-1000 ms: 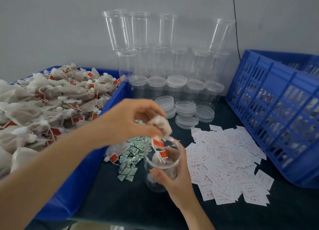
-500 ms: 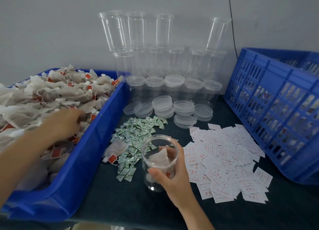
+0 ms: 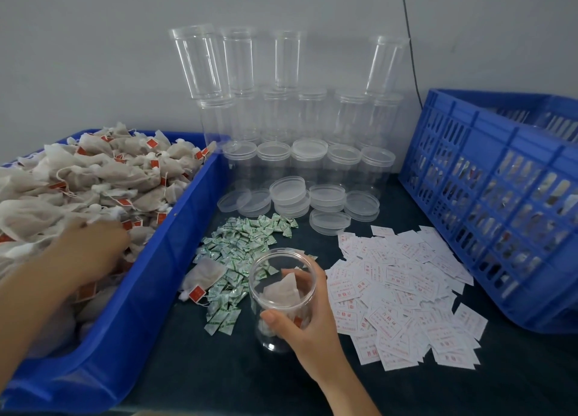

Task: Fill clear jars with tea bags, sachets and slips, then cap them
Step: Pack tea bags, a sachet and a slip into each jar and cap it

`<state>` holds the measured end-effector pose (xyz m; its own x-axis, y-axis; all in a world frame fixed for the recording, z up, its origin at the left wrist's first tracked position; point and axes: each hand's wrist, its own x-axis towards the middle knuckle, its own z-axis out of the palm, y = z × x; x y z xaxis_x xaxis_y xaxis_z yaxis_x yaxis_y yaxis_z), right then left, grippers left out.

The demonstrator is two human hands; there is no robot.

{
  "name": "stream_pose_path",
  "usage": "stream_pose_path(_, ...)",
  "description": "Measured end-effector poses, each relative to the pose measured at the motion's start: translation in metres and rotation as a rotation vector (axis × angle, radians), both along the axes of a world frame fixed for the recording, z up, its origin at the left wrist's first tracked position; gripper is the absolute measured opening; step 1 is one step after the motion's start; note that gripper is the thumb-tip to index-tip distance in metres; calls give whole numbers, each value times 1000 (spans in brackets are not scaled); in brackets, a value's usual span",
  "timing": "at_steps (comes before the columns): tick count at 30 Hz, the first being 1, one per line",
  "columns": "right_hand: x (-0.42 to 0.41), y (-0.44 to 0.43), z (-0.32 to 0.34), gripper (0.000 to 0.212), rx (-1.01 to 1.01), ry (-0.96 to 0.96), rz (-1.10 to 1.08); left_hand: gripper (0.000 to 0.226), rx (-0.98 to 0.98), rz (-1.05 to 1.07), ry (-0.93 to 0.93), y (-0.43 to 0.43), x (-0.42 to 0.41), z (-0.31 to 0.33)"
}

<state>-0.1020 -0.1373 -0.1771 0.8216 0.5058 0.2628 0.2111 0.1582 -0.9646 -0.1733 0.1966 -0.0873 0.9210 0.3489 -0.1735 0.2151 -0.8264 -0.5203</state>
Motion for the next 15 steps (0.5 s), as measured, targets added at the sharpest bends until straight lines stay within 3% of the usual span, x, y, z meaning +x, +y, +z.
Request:
stream_pose_path(2,0,0,0,89,7,1,3,17,13,108,-132,11,-7,-2)
stream_pose_path(5,-1,0,0,85,15,-5,4,17,141,119,-137,24,-16,-9)
stream_pose_path(8,-1,-1,0,87,17,-5,3,19,120,147,-217,7,-19,1)
stream_pose_path(10,-1,-1,-1,87,16,-3,4,19,-56,128,-428,6,-16,5)
stream_pose_path(13,0,0,-2,87,10,-3,1,19,-529,112,-905,-14,-13,22)
stream_pose_path(15,0,0,-2,87,6,0,4,11,-706,66,-1054,-35,-8,39)
